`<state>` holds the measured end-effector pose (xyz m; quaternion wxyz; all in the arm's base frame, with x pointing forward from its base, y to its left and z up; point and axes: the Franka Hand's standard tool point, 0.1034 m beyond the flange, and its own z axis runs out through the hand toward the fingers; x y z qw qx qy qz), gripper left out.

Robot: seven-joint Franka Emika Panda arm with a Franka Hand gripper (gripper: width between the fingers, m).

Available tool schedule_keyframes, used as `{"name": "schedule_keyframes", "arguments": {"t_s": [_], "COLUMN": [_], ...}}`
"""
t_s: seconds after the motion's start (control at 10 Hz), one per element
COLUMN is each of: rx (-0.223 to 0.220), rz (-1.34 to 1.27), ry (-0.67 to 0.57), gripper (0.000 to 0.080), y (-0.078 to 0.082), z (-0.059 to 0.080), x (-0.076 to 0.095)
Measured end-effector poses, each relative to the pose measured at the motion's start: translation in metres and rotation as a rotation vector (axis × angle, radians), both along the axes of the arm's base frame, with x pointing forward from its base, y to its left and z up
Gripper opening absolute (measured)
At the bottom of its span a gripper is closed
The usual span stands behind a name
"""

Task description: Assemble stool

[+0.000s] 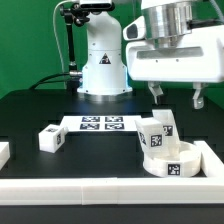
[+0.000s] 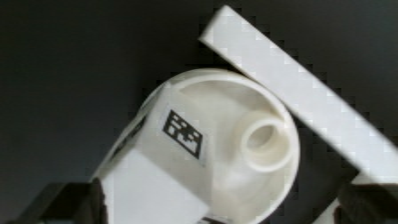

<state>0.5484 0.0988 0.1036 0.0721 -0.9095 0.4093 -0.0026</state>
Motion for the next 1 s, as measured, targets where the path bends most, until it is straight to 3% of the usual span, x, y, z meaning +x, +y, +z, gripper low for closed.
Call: {"name": "schedule_keyframes", "arguments": {"t_s": [0.4,0.7,1.0], "rx": [-0.022,-0.077,-0.102], "rz": [0.273,0.639,0.920], "ry": [-0.035,-0.088,-0.107], "gripper": [0.0649,0.0649,0.0649], "y": [-0.0008,0.0012,0.0038], "z": [-0.0001,0.0001,-0.0002], "x": [0.0005,0.0020,0.0006]}}
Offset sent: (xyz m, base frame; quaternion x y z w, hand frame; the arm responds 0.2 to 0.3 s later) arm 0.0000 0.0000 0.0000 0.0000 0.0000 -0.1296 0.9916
